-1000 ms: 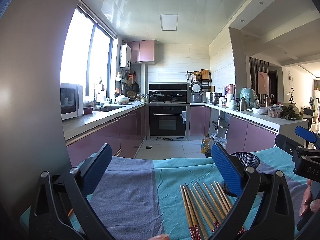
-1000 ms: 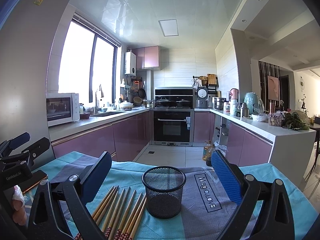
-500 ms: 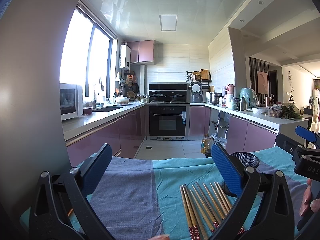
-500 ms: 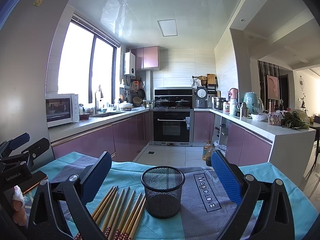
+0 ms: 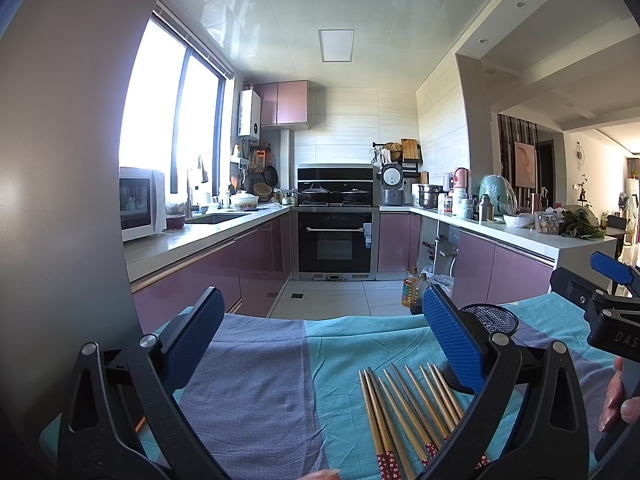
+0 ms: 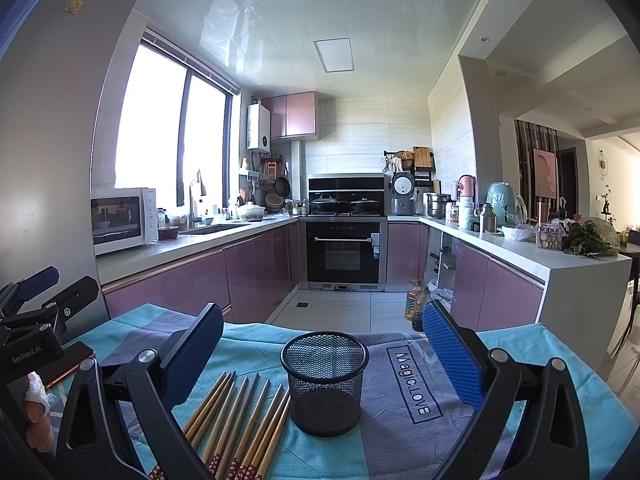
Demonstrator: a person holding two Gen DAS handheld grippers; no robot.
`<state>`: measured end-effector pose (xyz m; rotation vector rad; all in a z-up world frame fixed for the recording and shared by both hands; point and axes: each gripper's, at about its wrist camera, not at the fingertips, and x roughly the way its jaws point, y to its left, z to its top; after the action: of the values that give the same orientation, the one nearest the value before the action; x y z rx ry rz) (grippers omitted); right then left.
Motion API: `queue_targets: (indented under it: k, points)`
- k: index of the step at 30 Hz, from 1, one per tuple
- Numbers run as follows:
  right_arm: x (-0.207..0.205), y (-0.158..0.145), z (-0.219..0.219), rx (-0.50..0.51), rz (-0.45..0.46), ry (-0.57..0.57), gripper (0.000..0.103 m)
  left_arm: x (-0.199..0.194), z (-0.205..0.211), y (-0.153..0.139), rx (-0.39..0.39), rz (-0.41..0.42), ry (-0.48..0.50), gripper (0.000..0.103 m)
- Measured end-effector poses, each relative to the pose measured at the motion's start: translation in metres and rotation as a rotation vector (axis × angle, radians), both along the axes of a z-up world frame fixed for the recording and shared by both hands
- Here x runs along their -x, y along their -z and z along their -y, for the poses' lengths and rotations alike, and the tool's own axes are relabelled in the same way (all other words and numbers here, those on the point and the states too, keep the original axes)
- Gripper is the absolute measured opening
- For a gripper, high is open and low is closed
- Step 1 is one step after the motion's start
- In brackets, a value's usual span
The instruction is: Organize utensils
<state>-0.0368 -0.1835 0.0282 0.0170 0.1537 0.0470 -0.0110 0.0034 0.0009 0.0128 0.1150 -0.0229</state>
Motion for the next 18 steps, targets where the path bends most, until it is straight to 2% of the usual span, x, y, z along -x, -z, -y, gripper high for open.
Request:
queue_targets:
  k: [18]
  points:
    - [-0.0008,0.0016,0.0022,-0.005,0.002,-0.001,0.097,0.0002,0.0003,0.0003,-0.001,0.001,0.0,0.098]
